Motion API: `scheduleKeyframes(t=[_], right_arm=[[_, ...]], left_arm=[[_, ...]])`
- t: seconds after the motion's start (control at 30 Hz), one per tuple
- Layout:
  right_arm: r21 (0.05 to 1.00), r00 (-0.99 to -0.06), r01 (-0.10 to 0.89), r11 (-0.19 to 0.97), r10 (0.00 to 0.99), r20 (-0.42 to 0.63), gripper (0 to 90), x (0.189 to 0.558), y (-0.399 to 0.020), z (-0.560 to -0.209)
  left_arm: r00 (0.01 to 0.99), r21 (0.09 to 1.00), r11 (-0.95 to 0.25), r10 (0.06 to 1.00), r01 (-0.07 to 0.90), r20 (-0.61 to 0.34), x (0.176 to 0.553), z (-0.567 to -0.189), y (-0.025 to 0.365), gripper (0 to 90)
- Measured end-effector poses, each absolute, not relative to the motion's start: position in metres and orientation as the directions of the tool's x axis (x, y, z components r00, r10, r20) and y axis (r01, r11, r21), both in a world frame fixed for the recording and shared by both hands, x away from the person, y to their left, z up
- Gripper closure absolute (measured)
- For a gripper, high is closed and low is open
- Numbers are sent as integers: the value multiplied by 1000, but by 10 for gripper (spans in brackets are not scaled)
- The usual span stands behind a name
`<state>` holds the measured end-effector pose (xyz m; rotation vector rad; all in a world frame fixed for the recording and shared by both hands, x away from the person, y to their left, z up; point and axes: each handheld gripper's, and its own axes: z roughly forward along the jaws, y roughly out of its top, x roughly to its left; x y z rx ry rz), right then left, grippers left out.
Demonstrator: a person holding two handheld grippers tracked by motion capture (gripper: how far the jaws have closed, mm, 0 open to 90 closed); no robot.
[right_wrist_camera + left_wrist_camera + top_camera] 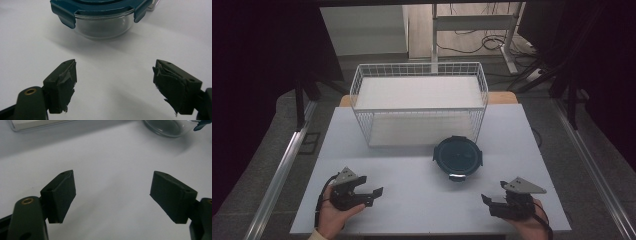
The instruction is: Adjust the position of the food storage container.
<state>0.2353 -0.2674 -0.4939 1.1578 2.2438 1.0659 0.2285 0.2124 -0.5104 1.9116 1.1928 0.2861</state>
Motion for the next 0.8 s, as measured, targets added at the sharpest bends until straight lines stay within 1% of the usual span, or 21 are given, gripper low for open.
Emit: scheduleKeyframes(t=[0.37, 0.8], right_arm=[[774, -584, 531, 344, 811, 40, 219, 237, -270, -489], [776, -580, 538, 331, 813, 55, 256, 239, -274, -484]], left_arm=[[534, 755, -206, 817, 623, -217, 226, -510, 210, 205], [540, 756, -211, 813, 620, -216, 226, -509, 209, 205]])
